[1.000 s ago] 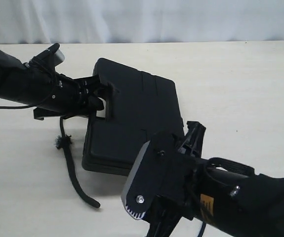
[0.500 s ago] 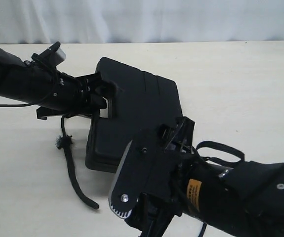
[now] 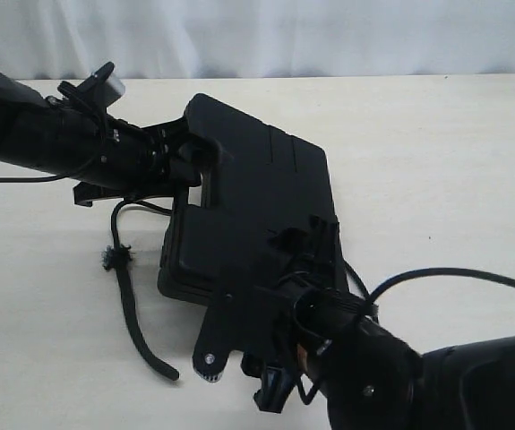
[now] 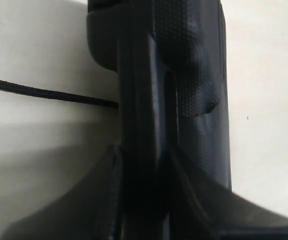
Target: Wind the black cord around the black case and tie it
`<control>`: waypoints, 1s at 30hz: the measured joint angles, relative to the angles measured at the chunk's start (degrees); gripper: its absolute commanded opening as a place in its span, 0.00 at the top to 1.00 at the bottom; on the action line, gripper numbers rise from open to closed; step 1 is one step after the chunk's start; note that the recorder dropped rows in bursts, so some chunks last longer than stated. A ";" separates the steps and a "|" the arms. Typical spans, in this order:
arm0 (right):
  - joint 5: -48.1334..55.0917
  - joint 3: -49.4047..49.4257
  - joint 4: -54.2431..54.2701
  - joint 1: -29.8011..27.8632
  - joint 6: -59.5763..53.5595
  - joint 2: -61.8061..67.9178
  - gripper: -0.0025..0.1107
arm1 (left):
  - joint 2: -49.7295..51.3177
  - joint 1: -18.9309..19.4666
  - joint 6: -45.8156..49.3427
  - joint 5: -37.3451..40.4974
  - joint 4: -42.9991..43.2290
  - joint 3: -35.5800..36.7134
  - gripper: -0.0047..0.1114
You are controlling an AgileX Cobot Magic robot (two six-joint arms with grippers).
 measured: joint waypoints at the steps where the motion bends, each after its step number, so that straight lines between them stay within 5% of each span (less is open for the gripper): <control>1: 0.10 -0.26 -0.44 0.00 1.98 0.67 0.26 | 0.00 0.00 0.00 0.00 0.00 0.00 0.96; 14: 4.30 -7.75 -1.11 0.14 8.83 9.90 0.26 | -0.08 0.00 0.36 -0.96 0.00 0.00 0.96; 21: 15.36 -12.01 -1.22 0.49 10.59 16.98 0.29 | -0.08 0.38 0.01 -1.74 -1.45 -0.33 0.96; 28: 20.28 -12.24 -1.10 1.10 14.27 17.59 0.94 | -0.22 0.38 -0.41 -1.77 -3.39 -1.14 0.96; 30: 21.17 -12.24 -0.99 1.10 14.55 17.59 0.94 | -0.38 0.47 -0.77 -1.89 -3.63 -1.19 0.96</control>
